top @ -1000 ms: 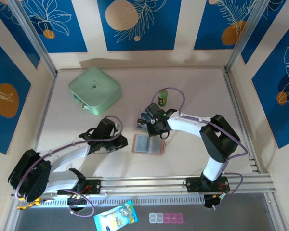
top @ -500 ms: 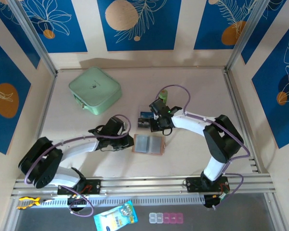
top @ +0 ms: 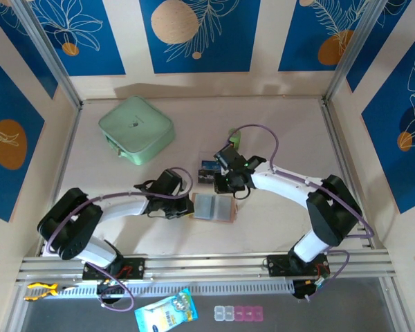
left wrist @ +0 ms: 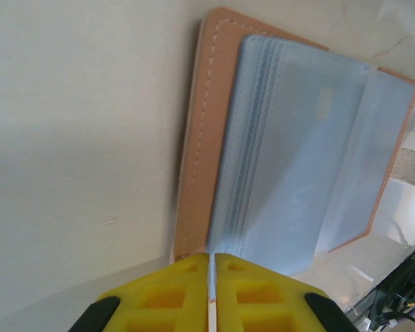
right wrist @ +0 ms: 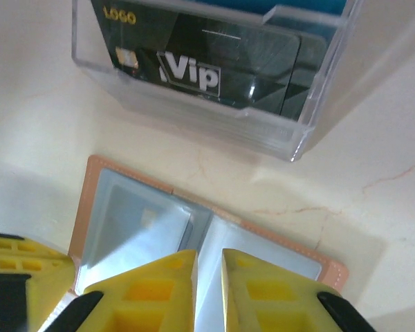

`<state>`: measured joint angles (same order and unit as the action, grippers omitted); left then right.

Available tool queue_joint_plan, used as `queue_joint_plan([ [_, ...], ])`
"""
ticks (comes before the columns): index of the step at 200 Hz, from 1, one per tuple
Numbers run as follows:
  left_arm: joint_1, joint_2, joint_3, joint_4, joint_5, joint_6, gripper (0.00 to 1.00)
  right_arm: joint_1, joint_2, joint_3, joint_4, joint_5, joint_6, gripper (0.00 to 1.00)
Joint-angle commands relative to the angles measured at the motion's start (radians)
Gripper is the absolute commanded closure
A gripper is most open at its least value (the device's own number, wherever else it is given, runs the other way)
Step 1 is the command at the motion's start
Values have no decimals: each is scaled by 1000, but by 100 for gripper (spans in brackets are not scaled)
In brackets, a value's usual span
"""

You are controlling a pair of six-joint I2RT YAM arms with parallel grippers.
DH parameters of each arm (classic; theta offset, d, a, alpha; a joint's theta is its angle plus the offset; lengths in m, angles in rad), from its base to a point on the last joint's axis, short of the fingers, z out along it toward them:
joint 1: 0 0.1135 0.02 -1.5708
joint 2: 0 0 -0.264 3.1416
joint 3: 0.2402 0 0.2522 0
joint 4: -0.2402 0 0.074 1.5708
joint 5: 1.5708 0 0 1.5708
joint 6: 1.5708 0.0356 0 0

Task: Take the credit cards out of the card holder

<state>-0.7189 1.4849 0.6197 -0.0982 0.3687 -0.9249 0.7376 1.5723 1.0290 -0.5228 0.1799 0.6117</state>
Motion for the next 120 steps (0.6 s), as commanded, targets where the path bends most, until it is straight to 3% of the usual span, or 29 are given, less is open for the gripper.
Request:
queue_joint_plan([
  [1,-9,-34,-40,-65,-14,11,91,26,-51,-8,-38,-12,37,80],
  [70,-10,-156,-126,-100,-22,-18,91,69,-102,-60,16,-127,142,70],
  [120,-9,-185,-60,-135,-62,1,90,67,-39,-87,48,-216,206,64],
])
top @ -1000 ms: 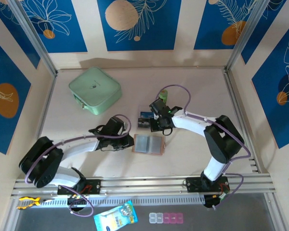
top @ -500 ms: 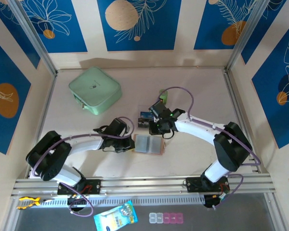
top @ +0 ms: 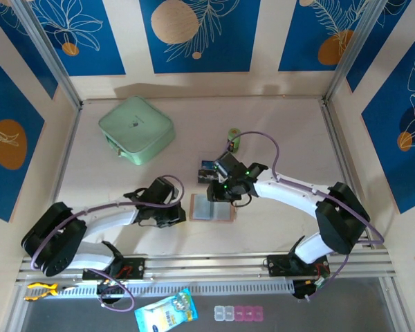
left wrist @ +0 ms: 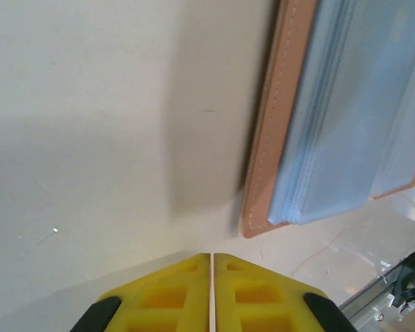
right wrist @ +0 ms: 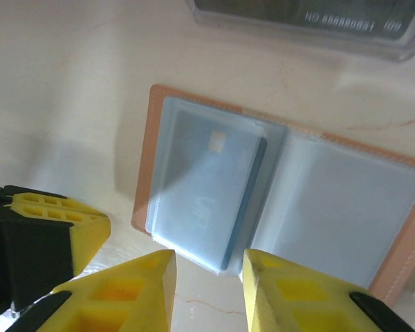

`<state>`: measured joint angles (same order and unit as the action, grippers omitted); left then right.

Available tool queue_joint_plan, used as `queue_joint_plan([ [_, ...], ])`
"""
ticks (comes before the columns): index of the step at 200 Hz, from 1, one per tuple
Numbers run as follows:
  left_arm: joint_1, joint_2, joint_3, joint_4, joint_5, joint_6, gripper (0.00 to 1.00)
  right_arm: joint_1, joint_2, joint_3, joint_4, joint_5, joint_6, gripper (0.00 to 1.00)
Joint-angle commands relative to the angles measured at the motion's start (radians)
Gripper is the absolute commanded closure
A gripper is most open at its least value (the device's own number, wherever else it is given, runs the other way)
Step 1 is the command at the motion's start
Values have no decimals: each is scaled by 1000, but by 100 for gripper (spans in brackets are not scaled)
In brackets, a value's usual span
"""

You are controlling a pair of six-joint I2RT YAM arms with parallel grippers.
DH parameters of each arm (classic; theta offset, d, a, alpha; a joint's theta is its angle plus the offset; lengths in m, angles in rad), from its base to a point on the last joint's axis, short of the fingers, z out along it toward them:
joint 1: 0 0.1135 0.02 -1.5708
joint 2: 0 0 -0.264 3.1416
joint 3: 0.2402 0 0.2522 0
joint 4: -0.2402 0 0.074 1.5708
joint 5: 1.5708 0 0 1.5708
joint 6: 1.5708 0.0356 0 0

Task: Take the credit cards out of the card holder

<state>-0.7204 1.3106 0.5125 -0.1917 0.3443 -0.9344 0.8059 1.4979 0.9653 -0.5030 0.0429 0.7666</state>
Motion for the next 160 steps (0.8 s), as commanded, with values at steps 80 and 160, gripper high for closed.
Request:
queue_joint_plan([
  [80,5,42,99,-2,-45,13,89,-11,194,50,23,-113,-6,57],
  [160,31,-15,55,-17,-61,6,88,34,279,97,2,-150,-19,57],
])
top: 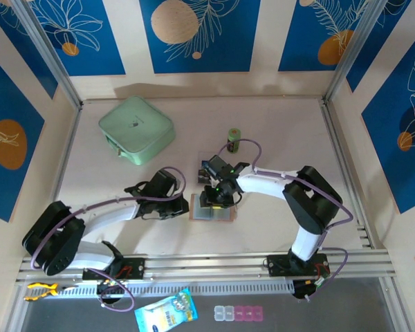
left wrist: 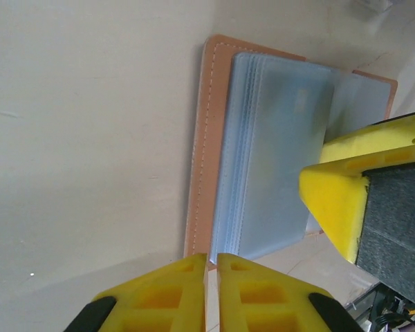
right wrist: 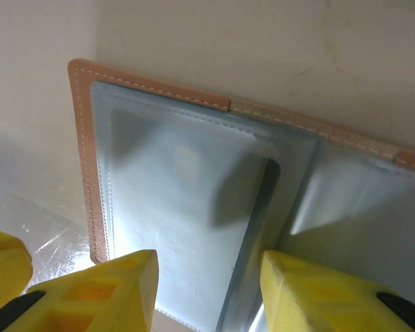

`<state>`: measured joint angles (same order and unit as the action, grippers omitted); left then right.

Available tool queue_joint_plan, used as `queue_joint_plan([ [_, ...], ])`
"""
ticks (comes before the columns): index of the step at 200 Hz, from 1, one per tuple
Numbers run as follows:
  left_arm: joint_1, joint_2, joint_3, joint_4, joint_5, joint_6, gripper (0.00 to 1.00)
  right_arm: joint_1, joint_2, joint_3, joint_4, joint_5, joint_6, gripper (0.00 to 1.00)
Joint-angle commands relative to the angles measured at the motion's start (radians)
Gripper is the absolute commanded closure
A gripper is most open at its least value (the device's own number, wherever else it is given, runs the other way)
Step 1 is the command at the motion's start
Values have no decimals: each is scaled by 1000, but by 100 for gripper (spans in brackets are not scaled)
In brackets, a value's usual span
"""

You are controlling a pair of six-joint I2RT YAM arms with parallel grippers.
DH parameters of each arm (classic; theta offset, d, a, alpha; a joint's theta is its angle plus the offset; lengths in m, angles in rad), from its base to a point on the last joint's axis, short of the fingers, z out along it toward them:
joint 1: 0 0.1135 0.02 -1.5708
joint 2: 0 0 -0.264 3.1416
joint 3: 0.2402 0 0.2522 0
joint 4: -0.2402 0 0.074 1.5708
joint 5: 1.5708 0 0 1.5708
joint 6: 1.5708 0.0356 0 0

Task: Take the credit cards out of the card holder

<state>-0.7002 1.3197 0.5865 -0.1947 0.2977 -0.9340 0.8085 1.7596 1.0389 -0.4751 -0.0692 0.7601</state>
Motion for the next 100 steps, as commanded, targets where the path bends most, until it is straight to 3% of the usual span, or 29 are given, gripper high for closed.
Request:
queue_joint_plan([
  [1,11,-25,-19,-14,-14,6,88,32,18,24,-26,-38,-12,57],
  [100,12,46,-62,48,37,12,90,118,25,39,-104,-11,-21,59],
])
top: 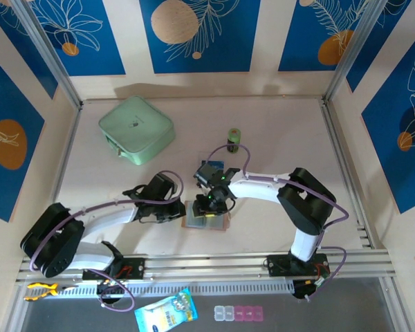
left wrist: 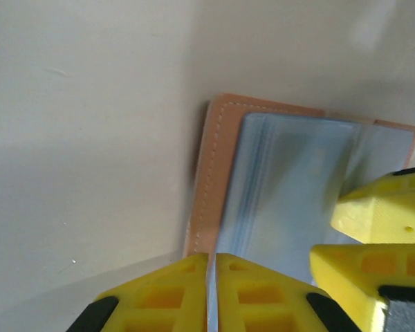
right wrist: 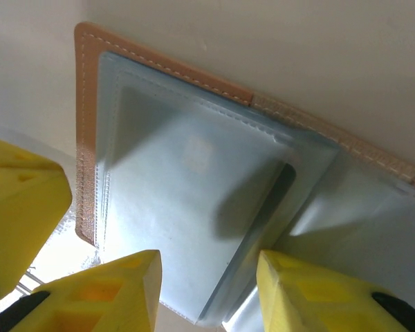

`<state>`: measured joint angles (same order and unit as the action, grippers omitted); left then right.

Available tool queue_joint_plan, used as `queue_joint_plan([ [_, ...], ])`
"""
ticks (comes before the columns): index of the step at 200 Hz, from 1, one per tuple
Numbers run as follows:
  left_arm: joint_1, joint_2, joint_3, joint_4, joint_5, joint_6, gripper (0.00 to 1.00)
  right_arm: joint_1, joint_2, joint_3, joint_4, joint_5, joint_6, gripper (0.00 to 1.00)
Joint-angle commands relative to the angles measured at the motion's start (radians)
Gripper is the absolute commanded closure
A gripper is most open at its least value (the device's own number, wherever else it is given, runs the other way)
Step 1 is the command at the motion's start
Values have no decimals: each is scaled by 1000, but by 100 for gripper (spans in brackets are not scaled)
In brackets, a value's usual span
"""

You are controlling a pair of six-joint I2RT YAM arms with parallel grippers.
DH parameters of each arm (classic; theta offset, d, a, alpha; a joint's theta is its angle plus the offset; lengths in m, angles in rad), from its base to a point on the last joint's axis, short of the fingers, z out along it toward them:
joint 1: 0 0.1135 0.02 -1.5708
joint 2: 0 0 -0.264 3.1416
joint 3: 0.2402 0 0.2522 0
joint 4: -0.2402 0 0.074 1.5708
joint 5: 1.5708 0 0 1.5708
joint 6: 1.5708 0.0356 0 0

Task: Take the credit cards out of the card holder

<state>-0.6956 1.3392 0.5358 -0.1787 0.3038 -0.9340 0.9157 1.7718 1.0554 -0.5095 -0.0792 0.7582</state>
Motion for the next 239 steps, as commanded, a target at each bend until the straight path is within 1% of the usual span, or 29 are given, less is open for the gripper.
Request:
queue_joint_plan([
  [1,8,29,-11,33,32,12,90,11,12,22,-70,0,-19,59],
  [38,6,55,-34,50,58,11,92,5,-27,35,-76,27,-4,59],
  [74,6,26,-65,45,54,-3,92,0,-79,52,-67,38,55,61],
  [99,6,18,-73,42,55,-8,92,-20,-73,50,-51,-36,128,64],
  [118,6,21,-79,44,54,-12,92,-20,-62,34,-15,-56,149,67],
  [145,6,16,-82,41,52,-16,92,-29,-43,25,6,-83,155,70],
  [189,7,10,-87,35,49,-20,92,-32,1,18,42,-162,147,71],
  [239,7,11,-88,24,42,-25,92,-35,26,14,4,-164,132,71],
])
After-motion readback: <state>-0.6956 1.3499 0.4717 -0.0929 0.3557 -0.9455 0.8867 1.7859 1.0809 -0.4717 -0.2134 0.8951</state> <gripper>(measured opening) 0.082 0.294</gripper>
